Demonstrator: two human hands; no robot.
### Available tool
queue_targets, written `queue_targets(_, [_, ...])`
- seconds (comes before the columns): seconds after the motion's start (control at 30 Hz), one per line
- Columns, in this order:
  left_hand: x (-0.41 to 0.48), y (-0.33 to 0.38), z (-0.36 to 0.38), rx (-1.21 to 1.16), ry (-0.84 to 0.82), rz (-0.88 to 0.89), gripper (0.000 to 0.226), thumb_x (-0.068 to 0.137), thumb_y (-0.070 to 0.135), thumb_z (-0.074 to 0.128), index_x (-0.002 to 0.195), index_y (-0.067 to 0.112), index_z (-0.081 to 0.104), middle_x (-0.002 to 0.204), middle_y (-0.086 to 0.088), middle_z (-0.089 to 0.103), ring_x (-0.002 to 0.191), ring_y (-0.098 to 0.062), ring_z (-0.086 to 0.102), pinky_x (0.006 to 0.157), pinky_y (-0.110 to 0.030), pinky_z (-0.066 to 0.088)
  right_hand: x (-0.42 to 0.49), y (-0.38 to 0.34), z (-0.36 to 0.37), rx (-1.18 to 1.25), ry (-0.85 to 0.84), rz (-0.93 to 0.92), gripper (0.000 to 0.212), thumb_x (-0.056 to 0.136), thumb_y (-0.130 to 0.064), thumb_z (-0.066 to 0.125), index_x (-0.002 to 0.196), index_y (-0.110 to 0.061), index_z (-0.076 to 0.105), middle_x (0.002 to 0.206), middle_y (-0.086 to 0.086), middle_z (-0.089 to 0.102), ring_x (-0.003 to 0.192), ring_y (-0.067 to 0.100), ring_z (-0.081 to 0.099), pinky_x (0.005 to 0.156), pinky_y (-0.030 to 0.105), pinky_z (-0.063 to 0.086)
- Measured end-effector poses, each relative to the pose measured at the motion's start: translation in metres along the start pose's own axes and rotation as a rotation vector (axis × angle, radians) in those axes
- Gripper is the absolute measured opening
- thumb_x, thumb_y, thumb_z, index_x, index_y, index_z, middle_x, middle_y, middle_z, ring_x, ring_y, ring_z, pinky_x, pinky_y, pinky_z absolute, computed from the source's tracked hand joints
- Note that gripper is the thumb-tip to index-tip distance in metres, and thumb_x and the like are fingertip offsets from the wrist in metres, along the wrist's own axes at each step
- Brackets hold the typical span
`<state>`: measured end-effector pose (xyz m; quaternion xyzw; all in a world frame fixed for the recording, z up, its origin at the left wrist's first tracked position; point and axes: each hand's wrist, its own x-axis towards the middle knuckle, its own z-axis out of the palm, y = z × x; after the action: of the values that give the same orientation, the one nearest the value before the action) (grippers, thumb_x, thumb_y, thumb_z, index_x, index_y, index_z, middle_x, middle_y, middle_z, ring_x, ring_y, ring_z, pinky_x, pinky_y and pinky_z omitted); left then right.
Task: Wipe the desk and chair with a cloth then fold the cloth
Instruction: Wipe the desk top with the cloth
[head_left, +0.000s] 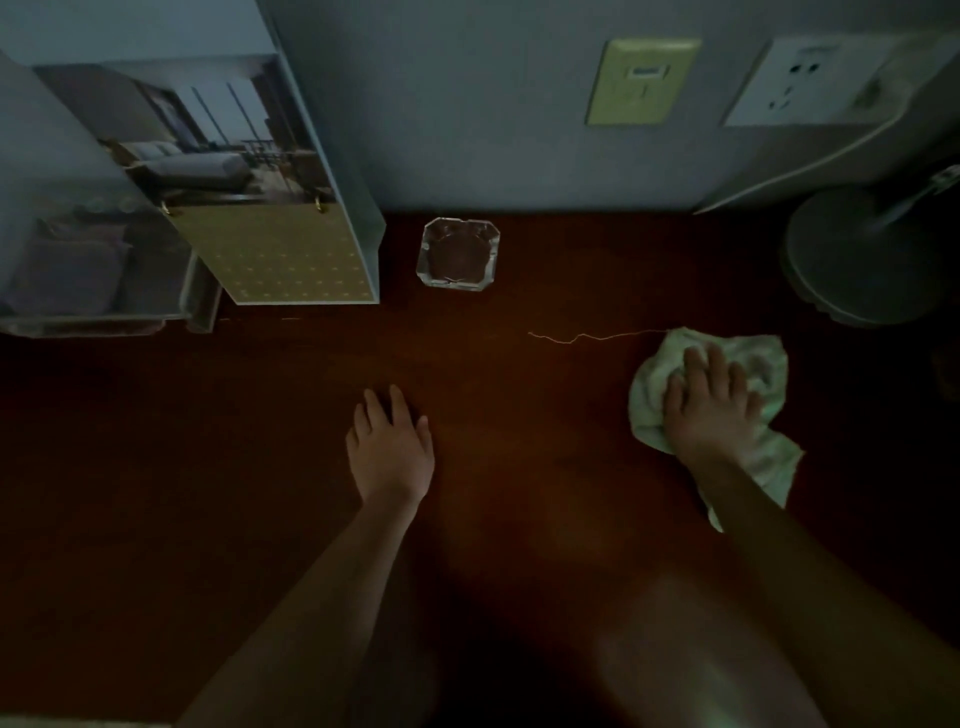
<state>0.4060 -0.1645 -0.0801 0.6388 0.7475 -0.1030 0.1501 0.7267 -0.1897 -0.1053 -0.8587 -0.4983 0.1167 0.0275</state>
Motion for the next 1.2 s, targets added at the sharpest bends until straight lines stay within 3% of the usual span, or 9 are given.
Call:
queue_targets(0.13, [-0.008,0.026,0.001,-0.089,-0.011,0.031,0.053,0.101,0.043,0.022,0.151,0.026,0.017,0.158,-0.010,0.012,0.144,-0.029,0.015,0.115,-0.043,0.022,-0.011,-0.044,0.007,-0.071,-0.103,0.033,0.059,0.099,-0.045,0.016,0.152,-0.020,0.008,0.159,0.010,0.002,0.144,0.037,0.004,0.114,0.057,0.006])
queue_targets(0.37, [0.003,0.046,-0.017,-0.138,-0.153,-0.077,0.054,0.099,0.032,0.029,0.150,0.022,0.017,0.158,-0.013,0.011,0.142,-0.034,0.016,0.109,-0.047,0.027,-0.094,-0.146,0.032,-0.137,-0.292,-0.580,0.061,0.100,-0.046,0.020,0.152,-0.019,0.002,0.159,0.009,-0.007,0.144,0.037,-0.001,0.112,0.058,-0.001])
queue_targets(0.43, [0.004,0.047,-0.020,-0.134,-0.201,-0.086,0.057,0.098,0.033,0.031,0.151,0.022,0.013,0.158,-0.012,0.007,0.143,-0.034,0.014,0.109,-0.047,0.026,-0.110,-0.146,0.039,-0.139,-0.304,-0.712,0.057,0.099,-0.046,0.018,0.151,-0.021,0.019,0.159,0.008,0.004,0.145,0.034,0.008,0.113,0.055,0.004])
queue_targets(0.5, [0.002,0.048,-0.020,-0.132,-0.235,-0.102,0.059,0.099,0.037,0.032,0.152,0.025,0.008,0.159,-0.009,0.001,0.144,-0.032,0.009,0.110,-0.048,0.025,-0.105,-0.132,0.037,-0.079,-0.254,-0.738,0.054,0.095,-0.046,0.022,0.139,-0.026,0.045,0.152,0.006,0.033,0.138,0.032,0.032,0.111,0.052,0.022])
queue_targets(0.6, [-0.005,0.048,-0.013,-0.137,-0.224,-0.113,0.059,0.100,0.040,0.030,0.152,0.028,0.005,0.160,-0.006,-0.003,0.145,-0.030,0.004,0.111,-0.049,0.023,-0.076,-0.086,0.028,-0.029,-0.204,-0.603,0.053,0.091,-0.045,0.030,0.131,-0.021,0.055,0.141,0.011,0.049,0.128,0.038,0.045,0.100,0.056,0.036])
queue_targets(0.8, [-0.020,0.045,-0.001,-0.108,-0.109,-0.046,0.055,0.101,0.038,0.028,0.152,0.026,0.011,0.159,-0.008,0.006,0.144,-0.030,0.013,0.112,-0.046,0.027,-0.011,0.055,0.004,0.012,-0.005,-0.005,0.051,0.091,-0.034,0.035,0.126,-0.004,0.057,0.128,0.027,0.055,0.111,0.051,0.054,0.091,0.064,0.039])
queue_targets(0.93, [-0.016,0.029,-0.010,0.011,-0.112,0.089,0.054,0.100,0.028,0.033,0.151,0.025,0.015,0.158,-0.008,0.013,0.139,-0.029,0.029,0.106,-0.042,0.038,-0.013,0.142,-0.013,0.068,0.038,0.304,0.061,0.095,-0.038,0.023,0.139,0.001,0.040,0.141,0.031,0.039,0.123,0.053,0.040,0.101,0.063,0.028])
queue_targets(1.07, [-0.016,0.017,-0.016,-0.017,-0.109,0.138,0.056,0.099,0.019,0.036,0.151,0.023,0.018,0.159,-0.002,0.012,0.139,-0.022,0.032,0.102,-0.036,0.039,-0.022,0.138,-0.017,0.098,0.093,0.444,0.068,0.091,-0.046,0.014,0.149,-0.011,0.024,0.155,0.019,0.019,0.139,0.044,0.019,0.110,0.059,0.010])
queue_targets(1.2, [-0.025,0.010,-0.009,-0.223,-0.096,0.078,0.052,0.101,0.019,0.032,0.151,0.020,0.020,0.158,-0.001,0.016,0.140,-0.019,0.030,0.107,-0.037,0.035,-0.032,0.077,-0.007,0.036,0.036,0.293,0.063,0.094,-0.041,0.013,0.150,-0.010,0.021,0.156,0.020,0.016,0.138,0.046,0.018,0.109,0.060,0.012])
